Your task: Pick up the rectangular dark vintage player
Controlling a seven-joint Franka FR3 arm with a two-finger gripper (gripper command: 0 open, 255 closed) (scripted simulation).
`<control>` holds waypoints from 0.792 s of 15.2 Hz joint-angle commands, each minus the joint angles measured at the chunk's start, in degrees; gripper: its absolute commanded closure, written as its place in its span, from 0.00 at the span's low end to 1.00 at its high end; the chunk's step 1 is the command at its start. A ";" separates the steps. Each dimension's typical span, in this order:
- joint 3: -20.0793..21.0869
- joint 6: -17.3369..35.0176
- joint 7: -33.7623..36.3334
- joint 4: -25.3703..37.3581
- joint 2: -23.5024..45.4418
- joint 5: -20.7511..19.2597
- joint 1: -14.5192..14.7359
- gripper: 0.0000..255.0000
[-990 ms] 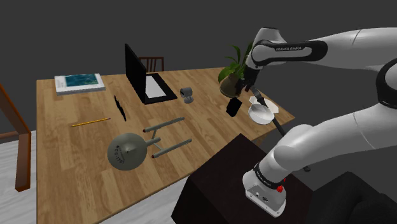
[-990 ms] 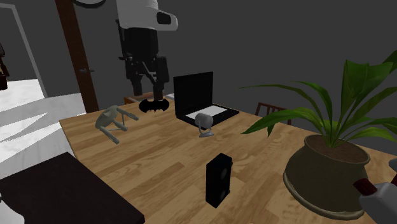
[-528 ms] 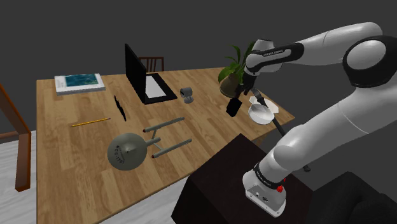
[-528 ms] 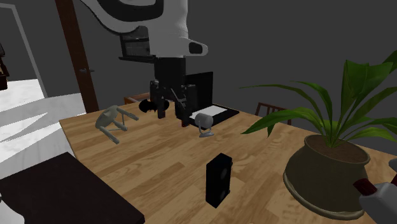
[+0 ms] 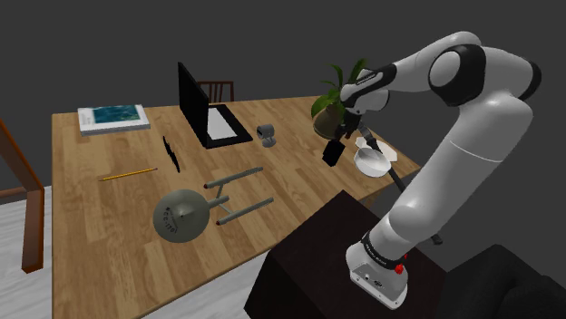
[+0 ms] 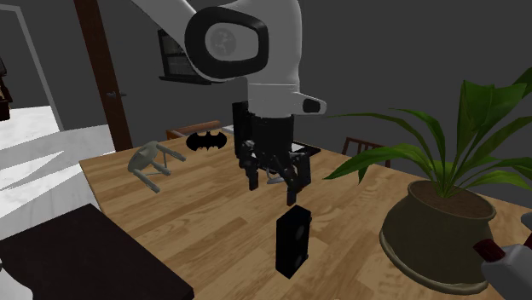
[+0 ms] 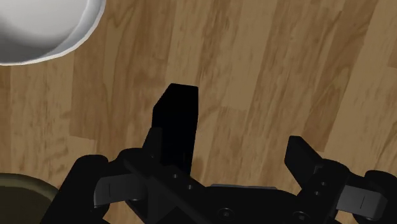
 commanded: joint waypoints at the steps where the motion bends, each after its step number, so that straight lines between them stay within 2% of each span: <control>1: 0.09 1.52 -4.21 3.12 5.56 4.11 -1.45 0.00; 4: 1.23 2.40 -8.41 7.26 11.56 8.21 -4.16 0.00; 12: 3.23 7.08 -10.46 6.68 16.19 11.59 -5.74 0.00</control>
